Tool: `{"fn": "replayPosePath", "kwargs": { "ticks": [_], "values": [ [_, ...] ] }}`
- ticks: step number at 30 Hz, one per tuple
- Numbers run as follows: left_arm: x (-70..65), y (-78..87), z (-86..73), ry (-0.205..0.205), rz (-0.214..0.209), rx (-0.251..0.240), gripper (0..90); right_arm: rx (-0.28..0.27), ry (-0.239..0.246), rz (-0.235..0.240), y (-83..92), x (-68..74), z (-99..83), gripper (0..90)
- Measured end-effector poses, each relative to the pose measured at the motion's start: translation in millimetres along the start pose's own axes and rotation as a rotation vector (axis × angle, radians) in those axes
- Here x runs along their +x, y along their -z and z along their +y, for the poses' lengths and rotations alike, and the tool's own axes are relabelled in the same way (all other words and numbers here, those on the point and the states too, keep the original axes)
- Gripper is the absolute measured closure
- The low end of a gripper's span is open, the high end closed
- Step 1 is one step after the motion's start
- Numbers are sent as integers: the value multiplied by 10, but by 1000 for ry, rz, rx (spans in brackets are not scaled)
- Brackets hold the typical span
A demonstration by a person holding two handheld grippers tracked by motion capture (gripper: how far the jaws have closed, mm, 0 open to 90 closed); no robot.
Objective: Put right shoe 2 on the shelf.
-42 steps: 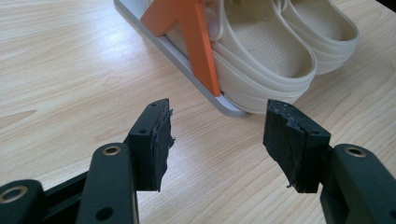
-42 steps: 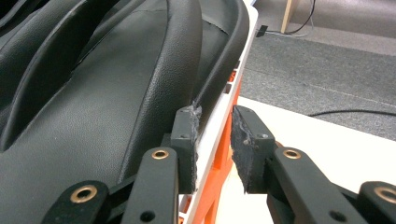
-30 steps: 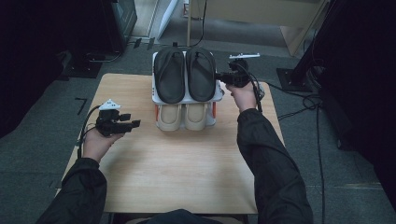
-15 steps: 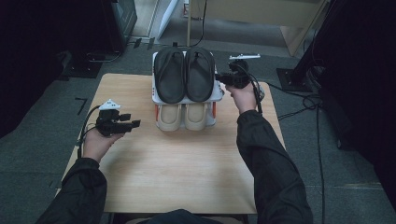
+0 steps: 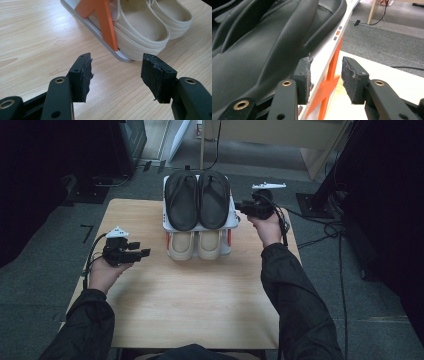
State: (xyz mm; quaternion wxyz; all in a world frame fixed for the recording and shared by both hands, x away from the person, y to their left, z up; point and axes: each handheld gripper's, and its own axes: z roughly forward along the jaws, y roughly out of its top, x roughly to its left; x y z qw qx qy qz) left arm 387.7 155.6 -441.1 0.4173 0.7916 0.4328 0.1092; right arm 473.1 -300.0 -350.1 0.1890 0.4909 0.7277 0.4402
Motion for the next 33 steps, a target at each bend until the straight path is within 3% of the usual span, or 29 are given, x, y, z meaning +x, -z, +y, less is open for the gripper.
{"fn": "replayPosePath", "kwargs": {
  "ticks": [14,26,33],
  "values": [
    [-3,-43,-3,-8,-7,5,410,-42,50,27,185,-14,-323,544],
    [37,-101,-1,9,-7,6,400,-36,48,50,263,-31,-701,522],
    [40,-140,14,3,0,13,397,-6,77,37,276,-52,-902,514]
  ]
}}
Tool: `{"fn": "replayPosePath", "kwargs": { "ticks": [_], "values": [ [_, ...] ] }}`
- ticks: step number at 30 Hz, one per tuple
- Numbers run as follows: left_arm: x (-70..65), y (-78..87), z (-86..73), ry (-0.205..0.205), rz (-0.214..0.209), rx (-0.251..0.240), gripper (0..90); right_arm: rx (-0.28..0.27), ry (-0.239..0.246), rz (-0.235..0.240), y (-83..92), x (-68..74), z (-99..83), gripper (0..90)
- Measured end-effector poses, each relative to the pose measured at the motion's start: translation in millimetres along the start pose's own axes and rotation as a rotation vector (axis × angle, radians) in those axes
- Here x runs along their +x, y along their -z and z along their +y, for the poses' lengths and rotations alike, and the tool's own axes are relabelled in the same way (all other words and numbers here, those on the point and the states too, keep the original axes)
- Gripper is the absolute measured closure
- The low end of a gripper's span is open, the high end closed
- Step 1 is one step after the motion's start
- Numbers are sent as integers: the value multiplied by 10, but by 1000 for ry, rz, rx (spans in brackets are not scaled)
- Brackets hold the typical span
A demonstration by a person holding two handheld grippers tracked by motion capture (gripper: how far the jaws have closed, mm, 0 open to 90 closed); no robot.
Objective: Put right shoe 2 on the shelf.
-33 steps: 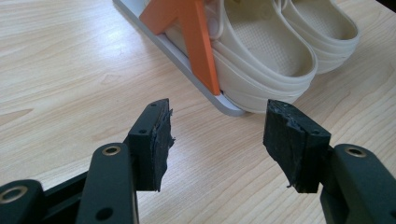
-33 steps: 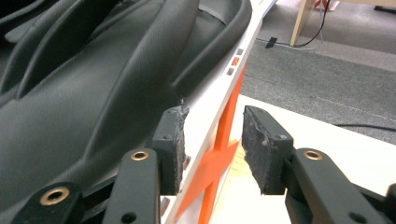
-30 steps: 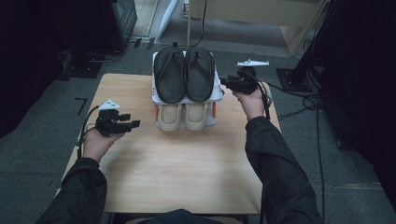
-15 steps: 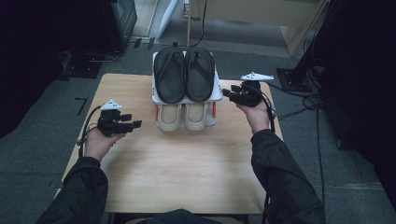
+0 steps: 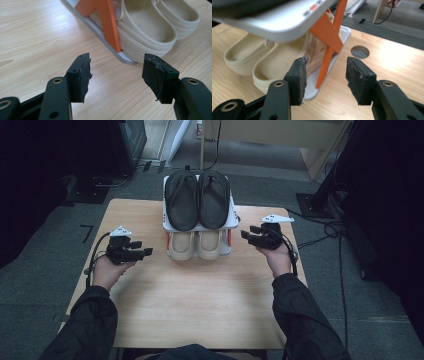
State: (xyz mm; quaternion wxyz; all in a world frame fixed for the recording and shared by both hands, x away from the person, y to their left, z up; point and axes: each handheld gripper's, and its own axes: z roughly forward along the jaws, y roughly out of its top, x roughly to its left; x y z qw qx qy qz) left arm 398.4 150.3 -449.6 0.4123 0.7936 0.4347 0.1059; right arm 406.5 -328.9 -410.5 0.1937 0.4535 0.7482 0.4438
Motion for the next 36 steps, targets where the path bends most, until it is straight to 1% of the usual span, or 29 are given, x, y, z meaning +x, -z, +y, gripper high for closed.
{"fn": "replayPosePath", "kwargs": {
  "ticks": [1,5,9,11,14,16,18,20,21,23,24,26,29,32,33,36],
  "values": [
    [1,-7,2,-2,1,1,396,-5,-2,1,5,-2,-31,514],
    [-3,-30,17,21,-18,-11,393,6,-8,3,18,-9,-155,508],
    [-12,-74,29,16,-12,-4,392,14,-13,10,18,-5,-288,508],
    [-14,-96,37,9,-7,5,390,28,-15,11,17,-4,-346,507],
    [-28,-130,52,-5,5,6,388,40,-18,12,21,-1,-429,506],
    [-34,-155,60,-11,12,3,385,43,-29,17,35,2,-469,506],
    [-36,-181,59,-8,11,-12,378,41,-25,19,49,3,-510,504],
    [-28,-202,56,-16,13,-18,384,39,-22,32,52,4,-564,500],
    [-28,-217,55,-8,13,-22,384,45,-22,40,53,5,-590,499],
    [-20,-241,55,4,16,-25,380,54,-15,40,53,12,-646,498],
    [-13,-254,57,8,13,-22,380,61,-19,41,55,22,-672,494],
    [-10,-276,67,16,14,-12,374,75,-12,42,54,33,-720,487],
    [-7,-302,73,18,10,-2,365,88,5,44,59,49,-776,487],
    [-5,-332,79,20,6,7,359,94,20,48,68,33,-807,486],
    [-7,-345,80,19,5,6,359,96,19,51,69,21,-820,485],
    [-10,-367,86,20,3,10,354,96,-9,61,70,-33,-859,485]
  ]
}}
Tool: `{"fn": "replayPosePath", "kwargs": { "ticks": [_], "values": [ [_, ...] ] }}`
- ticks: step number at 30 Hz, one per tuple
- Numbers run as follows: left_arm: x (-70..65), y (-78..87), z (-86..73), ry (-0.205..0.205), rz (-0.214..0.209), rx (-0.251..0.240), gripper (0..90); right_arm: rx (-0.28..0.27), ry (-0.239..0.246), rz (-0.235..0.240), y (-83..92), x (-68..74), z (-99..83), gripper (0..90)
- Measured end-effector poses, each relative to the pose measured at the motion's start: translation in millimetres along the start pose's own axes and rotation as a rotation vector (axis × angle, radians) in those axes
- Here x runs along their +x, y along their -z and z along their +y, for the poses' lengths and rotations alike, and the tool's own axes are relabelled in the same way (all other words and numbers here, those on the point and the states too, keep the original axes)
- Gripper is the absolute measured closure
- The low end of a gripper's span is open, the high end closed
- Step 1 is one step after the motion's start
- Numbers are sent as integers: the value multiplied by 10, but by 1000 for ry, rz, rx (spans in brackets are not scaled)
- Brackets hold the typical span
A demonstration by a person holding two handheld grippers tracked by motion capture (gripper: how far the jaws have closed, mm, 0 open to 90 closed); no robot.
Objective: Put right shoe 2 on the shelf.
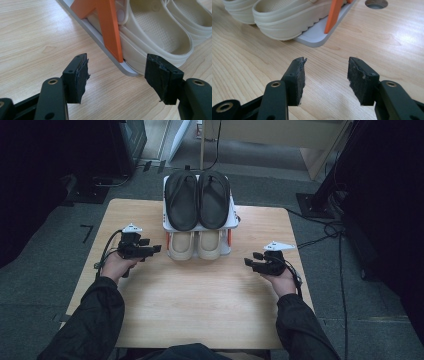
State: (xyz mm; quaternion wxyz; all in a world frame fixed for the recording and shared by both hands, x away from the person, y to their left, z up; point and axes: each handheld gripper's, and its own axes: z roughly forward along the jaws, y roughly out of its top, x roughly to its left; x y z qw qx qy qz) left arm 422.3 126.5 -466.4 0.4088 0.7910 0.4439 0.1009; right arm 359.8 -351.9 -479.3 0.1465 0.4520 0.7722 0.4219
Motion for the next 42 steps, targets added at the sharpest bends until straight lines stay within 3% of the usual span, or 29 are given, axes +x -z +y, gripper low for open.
{"fn": "replayPosePath", "kwargs": {
  "ticks": [9,42],
  "values": [
    [-4,-24,-2,6,-5,17,351,-13,-47,-18,34,-89,-7,484],
    [-19,-32,-3,-4,-3,27,351,3,-40,-24,10,-84,-10,477]
  ]
}}
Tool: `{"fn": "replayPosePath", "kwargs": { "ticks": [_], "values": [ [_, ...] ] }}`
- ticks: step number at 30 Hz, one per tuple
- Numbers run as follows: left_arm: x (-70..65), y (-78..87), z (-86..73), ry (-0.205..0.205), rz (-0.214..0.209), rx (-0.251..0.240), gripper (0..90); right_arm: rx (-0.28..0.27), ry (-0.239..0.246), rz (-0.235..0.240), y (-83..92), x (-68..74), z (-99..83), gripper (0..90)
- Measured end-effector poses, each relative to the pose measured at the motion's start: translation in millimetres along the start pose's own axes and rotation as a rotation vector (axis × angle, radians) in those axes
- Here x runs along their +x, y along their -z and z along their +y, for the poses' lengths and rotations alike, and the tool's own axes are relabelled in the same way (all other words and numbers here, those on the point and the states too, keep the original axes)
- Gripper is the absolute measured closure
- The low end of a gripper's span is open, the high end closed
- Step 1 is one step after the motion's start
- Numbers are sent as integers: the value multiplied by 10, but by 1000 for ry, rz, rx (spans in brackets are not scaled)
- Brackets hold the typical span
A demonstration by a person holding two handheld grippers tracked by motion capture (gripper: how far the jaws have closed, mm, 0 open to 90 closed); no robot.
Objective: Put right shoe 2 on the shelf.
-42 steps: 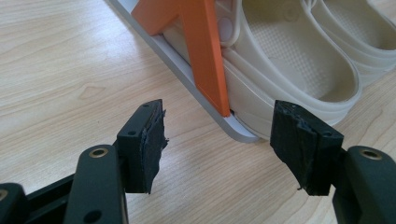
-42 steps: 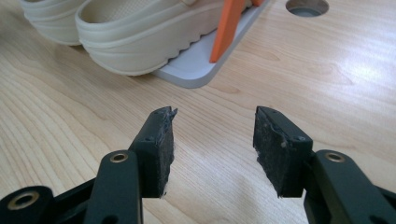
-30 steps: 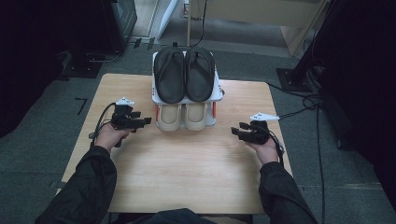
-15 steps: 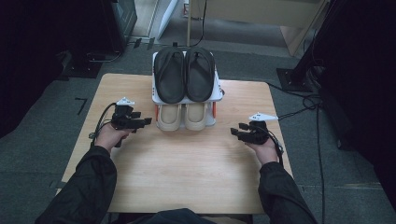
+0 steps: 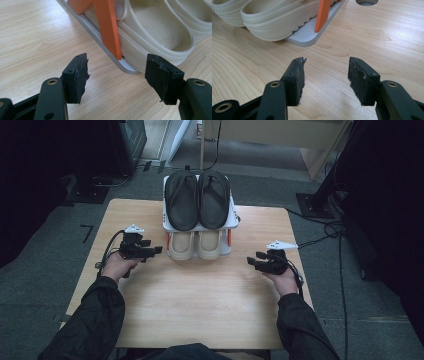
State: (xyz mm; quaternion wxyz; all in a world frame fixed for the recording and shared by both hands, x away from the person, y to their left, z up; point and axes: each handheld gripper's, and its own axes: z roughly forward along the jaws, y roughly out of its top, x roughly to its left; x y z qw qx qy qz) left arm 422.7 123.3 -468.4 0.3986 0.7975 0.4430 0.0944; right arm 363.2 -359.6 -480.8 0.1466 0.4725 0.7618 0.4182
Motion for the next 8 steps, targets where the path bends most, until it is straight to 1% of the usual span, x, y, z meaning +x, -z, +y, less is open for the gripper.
{"fn": "replayPosePath", "kwargs": {
  "ticks": [5,8],
  "values": [
    [0,-1,2,0,1,0,351,2,1,0,-1,-3,-2,477],
    [-4,-1,0,-2,2,3,351,-6,2,1,1,-10,1,477]
  ]
}}
